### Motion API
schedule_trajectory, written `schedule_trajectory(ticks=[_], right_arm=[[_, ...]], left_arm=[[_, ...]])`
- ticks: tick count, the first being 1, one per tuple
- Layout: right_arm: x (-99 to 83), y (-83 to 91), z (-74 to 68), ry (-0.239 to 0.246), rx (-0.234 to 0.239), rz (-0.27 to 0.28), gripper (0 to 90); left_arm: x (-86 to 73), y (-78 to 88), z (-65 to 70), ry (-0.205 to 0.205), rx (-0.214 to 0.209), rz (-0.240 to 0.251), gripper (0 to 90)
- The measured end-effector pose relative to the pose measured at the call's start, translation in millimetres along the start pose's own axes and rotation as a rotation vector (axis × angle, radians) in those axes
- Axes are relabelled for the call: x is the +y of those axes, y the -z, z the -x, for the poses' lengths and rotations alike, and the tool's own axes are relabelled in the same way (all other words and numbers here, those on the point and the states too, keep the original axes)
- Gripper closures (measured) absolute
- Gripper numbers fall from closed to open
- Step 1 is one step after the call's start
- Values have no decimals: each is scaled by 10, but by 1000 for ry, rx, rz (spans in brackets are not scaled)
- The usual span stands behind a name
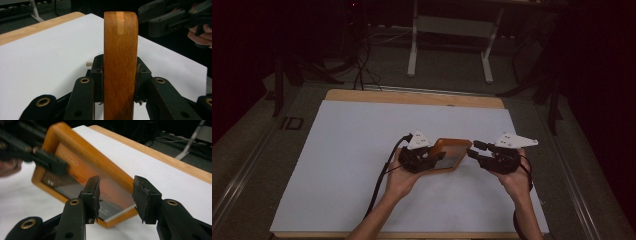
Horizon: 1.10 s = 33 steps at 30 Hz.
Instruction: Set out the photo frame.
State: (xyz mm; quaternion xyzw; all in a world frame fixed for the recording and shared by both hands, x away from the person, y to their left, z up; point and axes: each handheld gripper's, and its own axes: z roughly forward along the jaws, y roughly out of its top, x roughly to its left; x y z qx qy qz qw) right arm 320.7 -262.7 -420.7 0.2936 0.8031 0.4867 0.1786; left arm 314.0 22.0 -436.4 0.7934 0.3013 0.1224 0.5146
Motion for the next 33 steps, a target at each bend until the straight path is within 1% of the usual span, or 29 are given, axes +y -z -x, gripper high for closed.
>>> schedule_trajectory(ticks=[3,7,10,11,12,14,15,16,17,18,19,20,21,24,27,29,30,32,33], right_arm=[[17,-41,-50,35,32,-15,544],[55,-107,-124,82,72,-45,513],[85,-163,-167,99,94,-54,480],[94,-186,-179,103,109,-64,476],[101,-212,-192,110,124,-76,474],[108,-268,-226,128,147,-102,447],[110,-293,-240,142,153,-111,426],[112,-315,-256,151,163,-117,406],[112,-315,-256,151,163,-117,406],[115,-331,-270,163,170,-118,395],[122,-349,-301,183,188,-126,367],[122,-358,-321,199,189,-135,351],[121,-370,-333,219,193,-146,340],[115,-395,-341,241,211,-158,308],[117,-414,-339,246,237,-145,302],[119,-430,-350,256,253,-145,306],[118,-440,-358,264,260,-147,315],[115,-452,-369,270,266,-152,342],[114,-454,-370,276,266,-153,355]], left_arm=[[48,119,-30,-38,-5,-23,691],[106,254,-61,-81,-31,-48,691],[144,329,-66,-93,-57,-55,691],[153,348,-62,-83,-67,-53,691],[157,362,-55,-83,-79,-55,690],[148,361,-33,-89,-101,-61,690],[139,346,-23,-100,-109,-70,690],[128,322,-11,-107,-115,-79,690],[128,322,-11,-107,-115,-79,689],[101,276,16,-136,-123,-84,689],[101,272,20,-141,-129,-81,689],[100,261,23,-143,-140,-79,688],[101,255,28,-153,-149,-76,688],[106,238,37,-175,-167,-74,683],[112,224,32,-178,-179,-70,677],[116,220,20,-173,-193,-68,673],[116,218,16,-170,-200,-63,669],[118,217,4,-146,-233,-51,647],[118,215,7,-142,-243,-47,644]])
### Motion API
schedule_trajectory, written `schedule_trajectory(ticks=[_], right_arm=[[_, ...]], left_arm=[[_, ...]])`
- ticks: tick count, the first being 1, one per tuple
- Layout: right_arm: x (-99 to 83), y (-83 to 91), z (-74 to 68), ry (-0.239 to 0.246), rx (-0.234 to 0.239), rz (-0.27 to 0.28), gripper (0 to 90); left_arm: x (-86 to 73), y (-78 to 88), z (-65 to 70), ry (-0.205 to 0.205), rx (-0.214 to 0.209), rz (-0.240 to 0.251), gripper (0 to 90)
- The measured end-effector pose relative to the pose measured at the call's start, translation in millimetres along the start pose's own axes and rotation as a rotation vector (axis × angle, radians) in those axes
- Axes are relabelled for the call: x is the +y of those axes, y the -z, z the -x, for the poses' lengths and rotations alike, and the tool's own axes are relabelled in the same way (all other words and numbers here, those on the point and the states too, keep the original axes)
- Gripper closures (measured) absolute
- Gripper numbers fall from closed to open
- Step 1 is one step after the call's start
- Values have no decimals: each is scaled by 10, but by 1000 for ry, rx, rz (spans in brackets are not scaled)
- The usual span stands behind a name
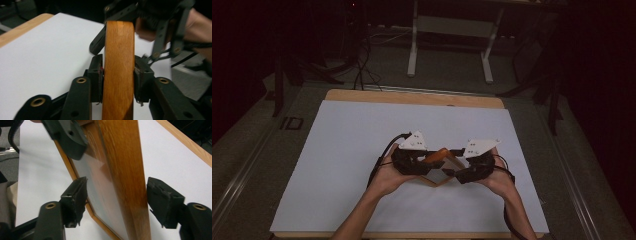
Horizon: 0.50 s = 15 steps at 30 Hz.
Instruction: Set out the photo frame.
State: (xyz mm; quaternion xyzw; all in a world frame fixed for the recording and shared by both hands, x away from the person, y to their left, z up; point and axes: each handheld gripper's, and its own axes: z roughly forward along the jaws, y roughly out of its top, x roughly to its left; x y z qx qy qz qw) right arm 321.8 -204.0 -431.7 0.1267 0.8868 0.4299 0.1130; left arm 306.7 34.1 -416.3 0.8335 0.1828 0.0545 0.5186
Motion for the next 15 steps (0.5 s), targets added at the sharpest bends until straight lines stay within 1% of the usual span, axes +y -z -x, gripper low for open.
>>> schedule_trajectory(ticks=[2,5,7,9,10,12,15], right_arm=[[-4,0,-8,5,8,-4,394],[-18,22,-16,10,-5,-1,461],[-31,52,-12,15,6,5,515],[-42,82,-16,20,14,12,570],[-47,93,-18,20,18,16,584],[-59,104,-17,19,17,20,603],[-70,112,-11,18,21,26,642]], left_arm=[[5,-10,18,-11,9,-2,642],[11,-10,41,-18,11,0,626],[10,-5,47,-21,11,4,595],[5,6,46,-20,28,6,544],[-1,13,36,-11,25,9,530],[-19,36,8,20,21,21,492],[-52,87,-40,43,42,43,458]])
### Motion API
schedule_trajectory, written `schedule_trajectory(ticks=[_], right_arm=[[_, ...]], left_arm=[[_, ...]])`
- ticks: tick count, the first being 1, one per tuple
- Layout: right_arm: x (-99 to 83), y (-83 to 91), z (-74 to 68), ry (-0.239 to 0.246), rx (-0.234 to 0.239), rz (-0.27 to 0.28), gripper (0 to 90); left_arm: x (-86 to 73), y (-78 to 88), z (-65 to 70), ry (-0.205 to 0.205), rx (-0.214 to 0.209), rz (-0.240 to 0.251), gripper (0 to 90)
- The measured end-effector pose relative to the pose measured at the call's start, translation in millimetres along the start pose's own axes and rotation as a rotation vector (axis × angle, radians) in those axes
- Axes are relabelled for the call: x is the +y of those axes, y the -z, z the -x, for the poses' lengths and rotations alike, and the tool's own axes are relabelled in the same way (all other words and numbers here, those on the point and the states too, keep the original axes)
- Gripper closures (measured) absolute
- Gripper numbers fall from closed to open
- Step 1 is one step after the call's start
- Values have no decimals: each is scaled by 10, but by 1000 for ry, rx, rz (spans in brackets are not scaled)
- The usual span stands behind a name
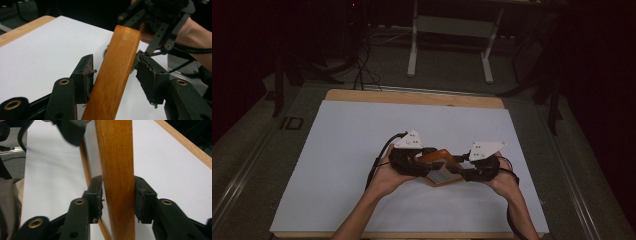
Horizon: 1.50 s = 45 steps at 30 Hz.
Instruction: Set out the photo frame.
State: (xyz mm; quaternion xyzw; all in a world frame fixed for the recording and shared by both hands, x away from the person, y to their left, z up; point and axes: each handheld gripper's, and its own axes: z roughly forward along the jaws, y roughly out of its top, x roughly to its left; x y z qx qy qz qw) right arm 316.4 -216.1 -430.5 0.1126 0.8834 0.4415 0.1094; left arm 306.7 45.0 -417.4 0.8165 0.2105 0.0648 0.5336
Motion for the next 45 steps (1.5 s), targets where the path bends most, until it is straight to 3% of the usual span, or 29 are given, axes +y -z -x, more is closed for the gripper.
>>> schedule_trajectory(ticks=[6,9,10,12,17,25,36,40,45], right_arm=[[3,9,-7,10,-15,-9,680],[-9,17,-3,7,-14,-9,681],[-15,22,-6,9,-12,-9,681],[-26,34,-15,13,-18,-13,682],[-58,51,-3,2,-25,-11,681],[-90,66,0,-10,-32,-8,680],[-140,90,16,-26,-36,-1,680],[-166,101,26,-39,-39,2,678],[-198,111,38,-52,-47,6,676]], left_arm=[[-84,147,-106,66,41,53,381],[-115,184,-132,67,65,57,357],[-157,223,-169,74,91,66,357],[-206,251,-215,94,95,83,326],[-346,263,-271,99,112,106,278],[-448,95,-229,81,123,40,269],[-622,-178,-204,124,93,4,302],[-673,-292,-181,121,90,-25,309],[-675,-350,-154,118,84,-23,326]])
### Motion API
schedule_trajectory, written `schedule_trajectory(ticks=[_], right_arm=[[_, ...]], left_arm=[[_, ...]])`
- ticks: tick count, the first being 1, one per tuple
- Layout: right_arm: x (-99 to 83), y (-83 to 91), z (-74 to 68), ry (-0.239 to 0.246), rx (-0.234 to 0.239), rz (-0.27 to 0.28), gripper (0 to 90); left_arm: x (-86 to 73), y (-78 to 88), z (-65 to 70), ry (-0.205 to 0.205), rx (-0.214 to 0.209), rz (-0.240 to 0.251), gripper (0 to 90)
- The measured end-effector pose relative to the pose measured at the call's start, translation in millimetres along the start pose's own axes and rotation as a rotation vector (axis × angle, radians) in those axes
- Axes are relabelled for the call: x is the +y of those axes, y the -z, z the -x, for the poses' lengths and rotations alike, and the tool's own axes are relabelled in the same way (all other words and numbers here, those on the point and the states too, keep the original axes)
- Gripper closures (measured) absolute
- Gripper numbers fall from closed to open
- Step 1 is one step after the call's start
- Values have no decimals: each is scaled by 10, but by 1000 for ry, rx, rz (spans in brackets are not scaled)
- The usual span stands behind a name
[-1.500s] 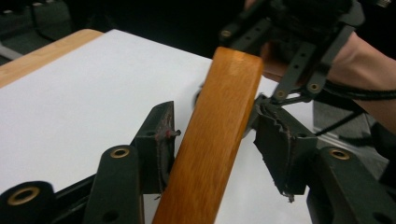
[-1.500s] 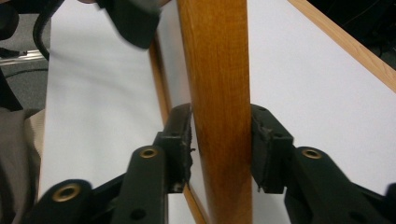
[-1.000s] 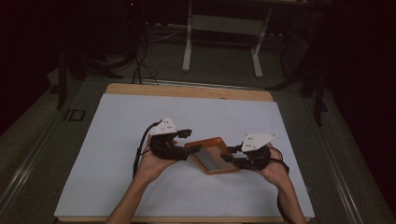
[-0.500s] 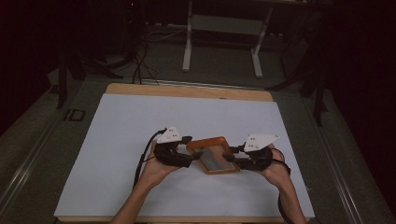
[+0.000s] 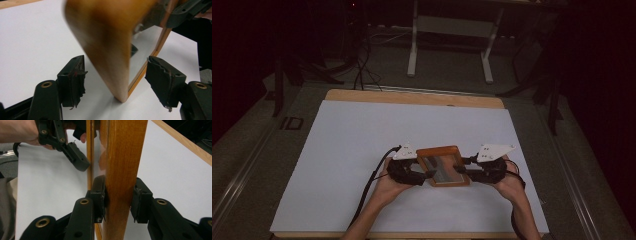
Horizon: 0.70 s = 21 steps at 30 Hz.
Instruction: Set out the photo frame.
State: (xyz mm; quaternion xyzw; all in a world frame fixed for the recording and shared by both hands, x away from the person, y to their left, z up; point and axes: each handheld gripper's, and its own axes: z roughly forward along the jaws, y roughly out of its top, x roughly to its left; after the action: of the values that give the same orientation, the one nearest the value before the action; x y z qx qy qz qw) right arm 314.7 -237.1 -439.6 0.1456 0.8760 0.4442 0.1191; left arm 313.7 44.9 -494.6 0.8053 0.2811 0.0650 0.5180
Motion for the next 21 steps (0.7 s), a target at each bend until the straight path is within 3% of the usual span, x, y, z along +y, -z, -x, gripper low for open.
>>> schedule_trajectory(ticks=[8,12,16,21], right_arm=[[-34,13,8,-24,-7,3,676],[-26,16,-4,-18,-1,-1,679],[-63,22,26,-43,6,12,679],[-146,50,88,-89,37,35,679]], left_arm=[[10,-61,36,-10,0,-22,448],[19,-77,57,-12,4,-27,459],[22,-84,83,-32,28,-30,472],[39,-89,98,-39,23,-24,505]])
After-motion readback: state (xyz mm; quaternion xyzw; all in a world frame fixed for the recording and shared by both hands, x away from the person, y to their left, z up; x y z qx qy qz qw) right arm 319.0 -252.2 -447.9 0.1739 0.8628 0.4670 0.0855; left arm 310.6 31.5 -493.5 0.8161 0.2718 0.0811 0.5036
